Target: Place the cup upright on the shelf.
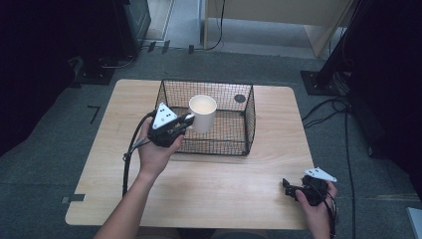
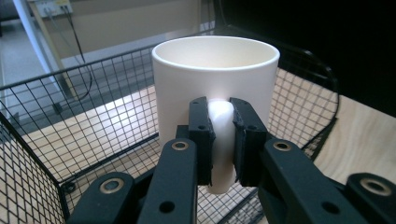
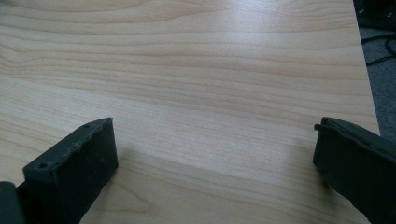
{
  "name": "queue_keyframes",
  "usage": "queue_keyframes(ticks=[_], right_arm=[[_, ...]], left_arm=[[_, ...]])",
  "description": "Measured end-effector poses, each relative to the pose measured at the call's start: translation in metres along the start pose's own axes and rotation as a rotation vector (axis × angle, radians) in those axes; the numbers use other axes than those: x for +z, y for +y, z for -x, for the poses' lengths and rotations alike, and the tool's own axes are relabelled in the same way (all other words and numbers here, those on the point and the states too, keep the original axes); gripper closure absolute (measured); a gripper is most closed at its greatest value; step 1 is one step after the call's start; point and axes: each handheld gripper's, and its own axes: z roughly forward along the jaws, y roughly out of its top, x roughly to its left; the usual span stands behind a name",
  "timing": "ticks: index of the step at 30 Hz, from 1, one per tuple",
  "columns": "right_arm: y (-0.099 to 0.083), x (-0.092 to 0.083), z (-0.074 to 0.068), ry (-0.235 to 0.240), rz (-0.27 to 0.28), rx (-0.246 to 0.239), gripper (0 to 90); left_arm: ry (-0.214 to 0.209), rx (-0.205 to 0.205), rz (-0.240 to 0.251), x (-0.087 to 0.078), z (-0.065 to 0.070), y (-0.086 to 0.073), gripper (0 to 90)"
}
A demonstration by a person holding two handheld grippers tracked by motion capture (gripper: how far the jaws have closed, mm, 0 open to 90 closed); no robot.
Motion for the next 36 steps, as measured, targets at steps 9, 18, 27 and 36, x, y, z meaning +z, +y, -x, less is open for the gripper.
queue_keyframes(ticks=[9, 18, 27, 36], right_arm=[[0.000, 0.000, 0.000, -0.001, 0.001, 0.000, 0.0], [0.000, 0.000, 0.000, -0.001, 0.001, 0.000, 0.0], [0.000, 0.000, 0.000, -0.001, 0.001, 0.000, 0.0], [0.000, 0.000, 0.000, 0.000, 0.001, 0.000, 0.0]], left_arm=[[0.027, -0.040, -0.028, 0.035, -0.013, -0.010, 81.0], [0.054, -0.098, -0.084, 0.060, -0.027, -0.016, 81.1], [0.063, -0.099, -0.138, 0.078, -0.035, -0.011, 81.0], [0.029, -0.115, -0.189, 0.088, -0.043, -0.009, 81.0]])
